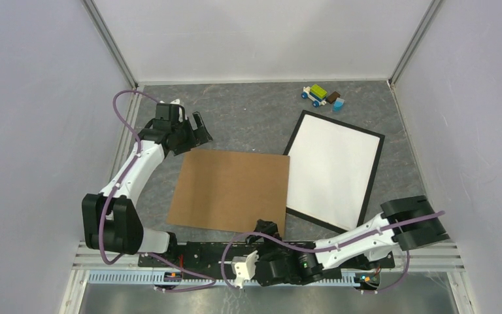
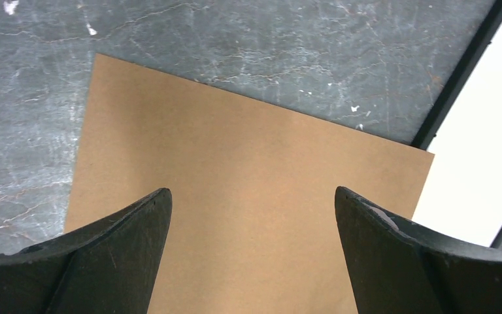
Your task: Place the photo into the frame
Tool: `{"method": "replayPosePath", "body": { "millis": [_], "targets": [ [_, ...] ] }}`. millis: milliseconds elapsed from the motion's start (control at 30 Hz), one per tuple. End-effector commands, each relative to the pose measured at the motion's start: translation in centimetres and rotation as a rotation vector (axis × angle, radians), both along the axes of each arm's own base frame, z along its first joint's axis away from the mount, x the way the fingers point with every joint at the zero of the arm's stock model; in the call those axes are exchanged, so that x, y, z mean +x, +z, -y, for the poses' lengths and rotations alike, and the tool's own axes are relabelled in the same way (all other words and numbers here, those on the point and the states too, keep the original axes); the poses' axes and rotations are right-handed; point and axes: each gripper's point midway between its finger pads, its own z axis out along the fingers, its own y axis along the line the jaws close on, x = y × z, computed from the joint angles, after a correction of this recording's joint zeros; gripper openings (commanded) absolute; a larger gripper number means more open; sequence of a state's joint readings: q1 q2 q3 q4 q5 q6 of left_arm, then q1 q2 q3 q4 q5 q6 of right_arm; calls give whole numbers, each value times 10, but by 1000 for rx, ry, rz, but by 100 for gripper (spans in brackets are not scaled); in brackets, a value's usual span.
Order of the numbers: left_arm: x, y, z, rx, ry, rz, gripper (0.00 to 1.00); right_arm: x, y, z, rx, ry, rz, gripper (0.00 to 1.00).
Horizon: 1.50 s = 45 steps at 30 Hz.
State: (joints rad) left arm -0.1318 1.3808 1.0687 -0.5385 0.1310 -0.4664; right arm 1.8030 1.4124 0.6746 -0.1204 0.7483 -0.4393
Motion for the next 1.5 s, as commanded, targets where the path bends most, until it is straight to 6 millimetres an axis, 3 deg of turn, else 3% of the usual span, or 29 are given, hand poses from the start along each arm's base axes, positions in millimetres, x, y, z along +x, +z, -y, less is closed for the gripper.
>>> {"method": "replayPosePath", "body": {
  "millis": [0,167,467,1033,1233,1367,1467],
  "targets": [
    [7,34,15,-57,-47,130,99,7,17,-16,91,-112,82,91],
    [-2,35,9,-32,-45,163,99,8,-2,-12,39,-150,123,83],
    [-7,44,10,-43,-52,196,99,4,-17,-15,3,-172,144,84],
    [-12,45,11,-53,-54,212,99,45,-32,16,-82,-341,345,79],
    [-12,45,14,-68,-61,211,99,60,-41,18,-123,-360,376,76],
    [-13,45,14,-74,-63,210,99,65,-46,13,-124,-358,382,65],
    [-13,46,15,-74,-63,214,99,70,-48,7,-124,-369,382,49]
  ]
}}
